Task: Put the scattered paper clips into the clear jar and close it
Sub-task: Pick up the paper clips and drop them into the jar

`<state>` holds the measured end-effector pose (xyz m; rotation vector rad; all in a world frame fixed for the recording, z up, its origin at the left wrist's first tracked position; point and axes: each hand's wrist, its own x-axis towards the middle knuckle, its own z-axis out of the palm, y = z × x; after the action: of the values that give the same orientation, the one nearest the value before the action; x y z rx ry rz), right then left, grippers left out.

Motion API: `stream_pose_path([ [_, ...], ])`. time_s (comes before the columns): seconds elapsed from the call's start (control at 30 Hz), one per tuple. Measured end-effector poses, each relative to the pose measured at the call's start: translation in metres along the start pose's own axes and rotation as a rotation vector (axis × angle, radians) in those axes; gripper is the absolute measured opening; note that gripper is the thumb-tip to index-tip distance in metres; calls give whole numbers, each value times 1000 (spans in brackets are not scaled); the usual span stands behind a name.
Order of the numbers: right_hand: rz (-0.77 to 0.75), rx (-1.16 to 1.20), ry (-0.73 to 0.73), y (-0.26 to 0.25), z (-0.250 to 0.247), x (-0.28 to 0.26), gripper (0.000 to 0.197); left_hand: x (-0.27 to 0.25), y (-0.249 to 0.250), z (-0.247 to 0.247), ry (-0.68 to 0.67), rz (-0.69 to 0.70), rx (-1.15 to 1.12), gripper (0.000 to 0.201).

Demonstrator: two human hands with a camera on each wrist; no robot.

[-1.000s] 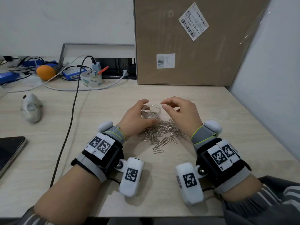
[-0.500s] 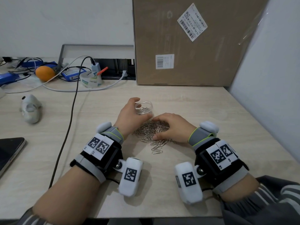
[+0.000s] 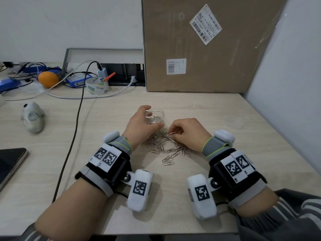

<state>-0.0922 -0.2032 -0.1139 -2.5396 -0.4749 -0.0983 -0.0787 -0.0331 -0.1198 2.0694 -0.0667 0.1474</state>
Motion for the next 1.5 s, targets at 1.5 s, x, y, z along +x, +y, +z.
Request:
stream_pose_path([
  [1.5, -92, -87, -155, 5, 14, 6, 47, 2, 0, -2, 112, 12, -27, 72],
])
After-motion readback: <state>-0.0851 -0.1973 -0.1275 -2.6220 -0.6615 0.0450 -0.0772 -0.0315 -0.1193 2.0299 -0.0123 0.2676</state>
